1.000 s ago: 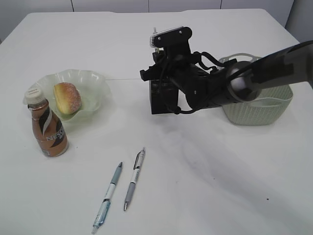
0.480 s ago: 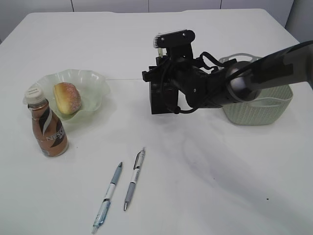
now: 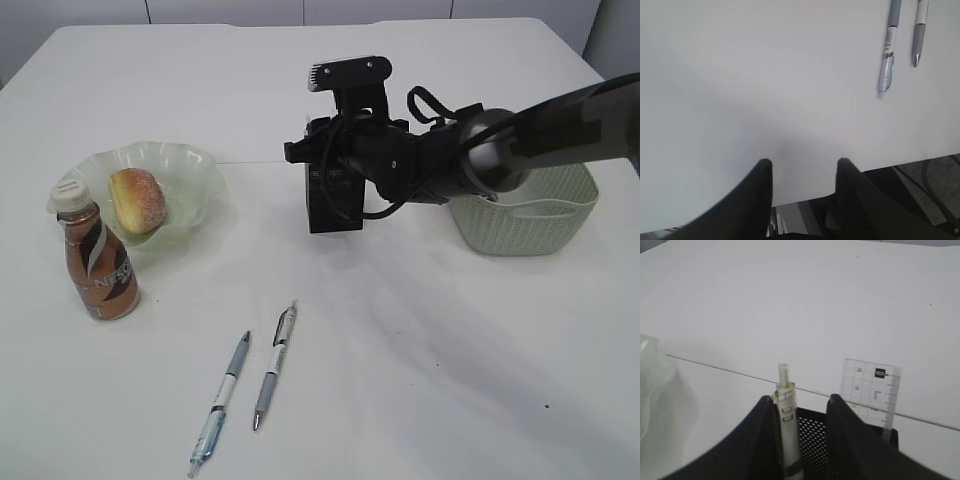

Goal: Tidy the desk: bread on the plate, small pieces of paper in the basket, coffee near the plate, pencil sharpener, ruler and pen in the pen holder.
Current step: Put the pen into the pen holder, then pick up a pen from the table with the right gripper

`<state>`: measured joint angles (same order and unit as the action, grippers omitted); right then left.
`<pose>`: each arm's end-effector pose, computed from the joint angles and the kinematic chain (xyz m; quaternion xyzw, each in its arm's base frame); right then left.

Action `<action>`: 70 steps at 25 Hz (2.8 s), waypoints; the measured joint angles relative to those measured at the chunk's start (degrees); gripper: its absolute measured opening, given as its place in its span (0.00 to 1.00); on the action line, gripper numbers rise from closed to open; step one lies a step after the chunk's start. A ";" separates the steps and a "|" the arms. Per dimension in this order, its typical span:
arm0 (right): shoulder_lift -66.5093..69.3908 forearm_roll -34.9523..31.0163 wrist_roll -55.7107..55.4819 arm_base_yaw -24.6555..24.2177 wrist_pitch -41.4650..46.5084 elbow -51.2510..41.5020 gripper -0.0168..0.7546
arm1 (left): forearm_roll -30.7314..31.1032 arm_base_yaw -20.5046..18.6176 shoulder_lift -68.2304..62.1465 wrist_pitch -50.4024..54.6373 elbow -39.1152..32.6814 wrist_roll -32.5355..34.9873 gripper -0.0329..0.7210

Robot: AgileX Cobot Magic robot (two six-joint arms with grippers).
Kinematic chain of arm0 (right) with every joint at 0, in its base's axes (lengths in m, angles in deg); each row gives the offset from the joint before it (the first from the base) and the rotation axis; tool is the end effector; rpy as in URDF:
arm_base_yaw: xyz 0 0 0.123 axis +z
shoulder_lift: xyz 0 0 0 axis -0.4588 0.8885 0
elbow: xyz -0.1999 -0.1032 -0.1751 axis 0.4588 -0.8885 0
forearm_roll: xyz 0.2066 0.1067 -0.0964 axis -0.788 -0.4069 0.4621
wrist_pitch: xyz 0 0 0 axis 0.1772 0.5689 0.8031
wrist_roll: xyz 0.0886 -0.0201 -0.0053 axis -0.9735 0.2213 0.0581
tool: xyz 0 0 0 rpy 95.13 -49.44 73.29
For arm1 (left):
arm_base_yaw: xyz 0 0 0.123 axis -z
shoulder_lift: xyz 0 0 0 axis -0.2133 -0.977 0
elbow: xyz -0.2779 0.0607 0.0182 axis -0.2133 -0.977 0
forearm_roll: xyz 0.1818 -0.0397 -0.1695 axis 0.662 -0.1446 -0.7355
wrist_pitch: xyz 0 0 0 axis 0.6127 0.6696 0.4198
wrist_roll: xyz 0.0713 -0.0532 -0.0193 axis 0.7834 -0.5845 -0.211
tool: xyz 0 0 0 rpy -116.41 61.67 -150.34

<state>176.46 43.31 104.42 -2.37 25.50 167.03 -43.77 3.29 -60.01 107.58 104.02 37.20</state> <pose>0.4699 0.2061 0.1498 -0.1253 0.8010 0.0867 0.5790 0.1480 -0.0497 0.3005 0.0028 0.9841 -0.0888 0.1538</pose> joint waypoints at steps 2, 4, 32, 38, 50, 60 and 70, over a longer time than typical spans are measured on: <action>-0.32 -0.05 0.00 0.00 0.67 0.41 0.41 | 0.00 0.00 0.00 0.00 0.00 0.00 0.45; -1.17 -0.26 0.07 0.00 1.87 0.41 0.41 | 0.00 0.00 0.00 0.00 0.00 0.00 0.45; -23.23 1.30 -4.92 2.07 82.33 1.09 0.42 | 2.41 0.00 0.00 -0.09 0.00 0.00 0.45; -18.74 2.83 -13.23 5.67 88.99 -0.11 0.42 | 2.41 0.00 0.00 -0.09 0.00 0.00 0.45; -7.81 -12.62 -24.35 6.89 85.18 -2.25 0.42 | 2.41 0.00 0.00 2.73 0.00 -0.12 0.45; -7.81 4.05 -39.62 11.46 75.04 2.49 0.42 | 2.85 0.00 0.00 2.76 0.00 -0.12 0.45; -7.81 9.14 -42.06 13.44 74.99 9.46 0.42 | 7.29 0.00 0.00 2.84 0.00 -0.12 0.45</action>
<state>168.65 52.45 62.36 11.07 100.49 176.49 -36.48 3.29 -60.01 110.43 104.02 37.08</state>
